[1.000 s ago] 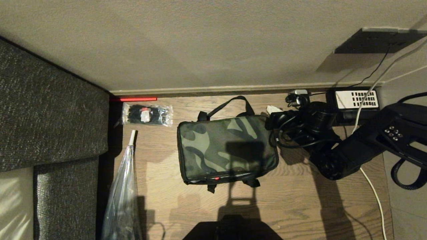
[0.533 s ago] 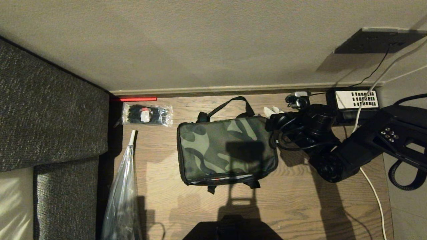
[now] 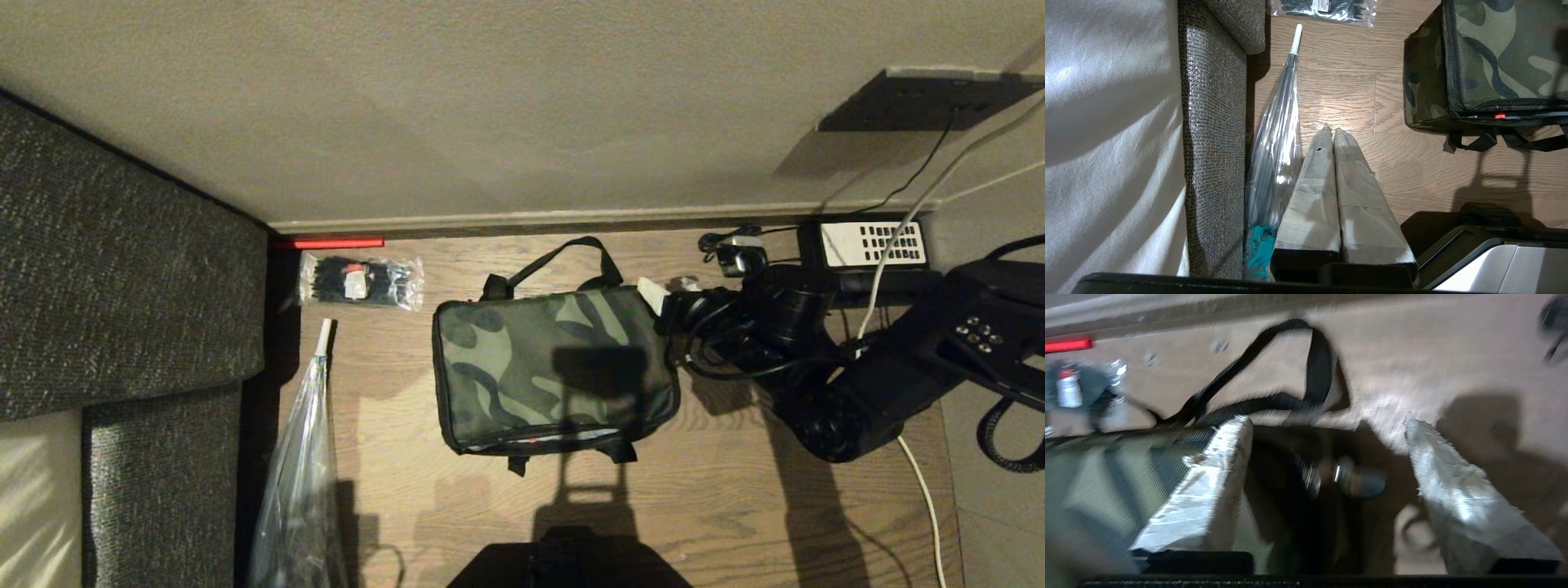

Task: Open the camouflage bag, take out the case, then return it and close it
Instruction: Open the top of the storage box

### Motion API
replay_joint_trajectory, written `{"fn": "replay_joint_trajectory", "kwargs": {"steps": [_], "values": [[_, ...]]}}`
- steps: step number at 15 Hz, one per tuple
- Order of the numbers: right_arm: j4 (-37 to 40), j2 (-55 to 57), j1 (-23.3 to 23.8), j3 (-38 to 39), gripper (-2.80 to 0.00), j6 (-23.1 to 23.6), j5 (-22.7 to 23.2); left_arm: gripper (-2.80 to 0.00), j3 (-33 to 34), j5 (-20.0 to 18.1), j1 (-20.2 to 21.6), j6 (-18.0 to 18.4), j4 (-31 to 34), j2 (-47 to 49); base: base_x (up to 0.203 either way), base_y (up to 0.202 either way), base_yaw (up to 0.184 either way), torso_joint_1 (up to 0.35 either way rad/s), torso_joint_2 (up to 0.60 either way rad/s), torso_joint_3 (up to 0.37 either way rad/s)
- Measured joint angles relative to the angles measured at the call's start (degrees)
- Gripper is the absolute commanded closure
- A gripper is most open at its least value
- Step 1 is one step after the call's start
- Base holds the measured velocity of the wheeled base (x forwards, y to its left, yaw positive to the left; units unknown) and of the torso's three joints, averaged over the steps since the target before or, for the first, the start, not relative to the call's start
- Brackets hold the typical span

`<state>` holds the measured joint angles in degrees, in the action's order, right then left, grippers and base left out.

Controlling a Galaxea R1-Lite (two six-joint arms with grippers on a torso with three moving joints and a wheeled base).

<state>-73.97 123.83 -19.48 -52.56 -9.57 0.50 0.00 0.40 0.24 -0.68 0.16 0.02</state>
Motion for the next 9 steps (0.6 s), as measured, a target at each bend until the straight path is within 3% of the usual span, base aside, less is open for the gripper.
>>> {"fn": "replay_joint_trajectory", "kwargs": {"steps": [9], "values": [[13.2, -7.7, -0.8, 8.9, -2.8, -10.7, 7.3, 0.0, 0.0, 0.0, 0.0, 0.0, 0.0, 0.0, 0.0, 0.0, 0.0, 0.0, 0.0, 0.0]]}}
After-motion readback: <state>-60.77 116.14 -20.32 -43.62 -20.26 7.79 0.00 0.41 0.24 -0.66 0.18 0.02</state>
